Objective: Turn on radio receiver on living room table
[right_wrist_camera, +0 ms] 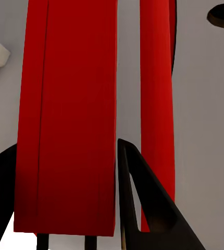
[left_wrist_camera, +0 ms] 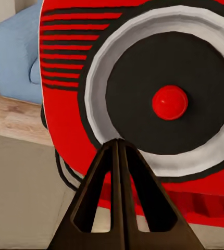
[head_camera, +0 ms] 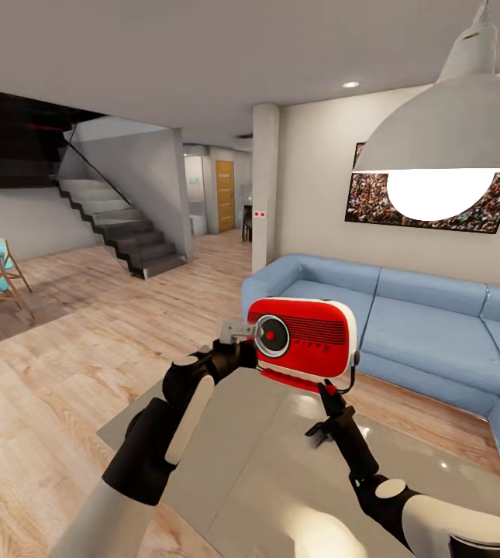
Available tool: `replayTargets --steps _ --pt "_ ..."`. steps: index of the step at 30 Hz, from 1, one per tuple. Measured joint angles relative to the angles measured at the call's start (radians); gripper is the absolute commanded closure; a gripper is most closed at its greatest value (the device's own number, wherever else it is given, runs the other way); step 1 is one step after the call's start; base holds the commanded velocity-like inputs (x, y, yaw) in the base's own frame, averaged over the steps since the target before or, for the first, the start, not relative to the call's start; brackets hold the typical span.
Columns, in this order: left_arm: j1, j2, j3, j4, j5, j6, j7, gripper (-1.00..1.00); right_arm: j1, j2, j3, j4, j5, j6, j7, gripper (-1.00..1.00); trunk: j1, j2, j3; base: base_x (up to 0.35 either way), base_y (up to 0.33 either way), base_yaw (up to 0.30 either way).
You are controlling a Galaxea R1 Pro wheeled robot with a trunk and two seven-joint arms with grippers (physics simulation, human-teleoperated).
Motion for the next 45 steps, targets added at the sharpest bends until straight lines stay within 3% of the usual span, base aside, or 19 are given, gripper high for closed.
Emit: replayTargets --steps 4,8,13,32,45 --pt "-0.019 0.0 0.0 0.016 0.03 0.0 -0.001 1.0 0.001 0.001 0.0 0.0 0.001 0.0 0.0 1.0 0.0 0.0 0.0 0.0 0.0 0.0" --pt "-0.046 0.0 0.0 0.048 0.128 -0.004 -0.001 1.0 0.001 0.007 0.002 -0.001 0.001 0.0 0.0 1.0 0.0 0.0 0.0 0.0 0.0 0.0" --pt "-0.061 0.0 -0.002 0.062 0.165 -0.005 -0.001 1.0 0.001 0.008 0.0 -0.001 0.0 0.0 0.0 1.0 0.0 0.0 0.0 0.0 0.0 0.0" --pt "-0.078 0.0 -0.005 0.067 0.174 -0.005 -0.001 1.0 0.001 0.013 0.001 -0.001 0.002 0.0 0.0 1.0 0.0 0.0 0.0 0.0 0.0 0.0" --pt "-0.117 0.0 -0.003 0.132 0.172 -0.008 -0.001 1.0 0.001 0.022 0.001 -0.001 0.002 0.0 0.0 1.0 0.0 0.0 0.0 0.0 0.0 0.0"
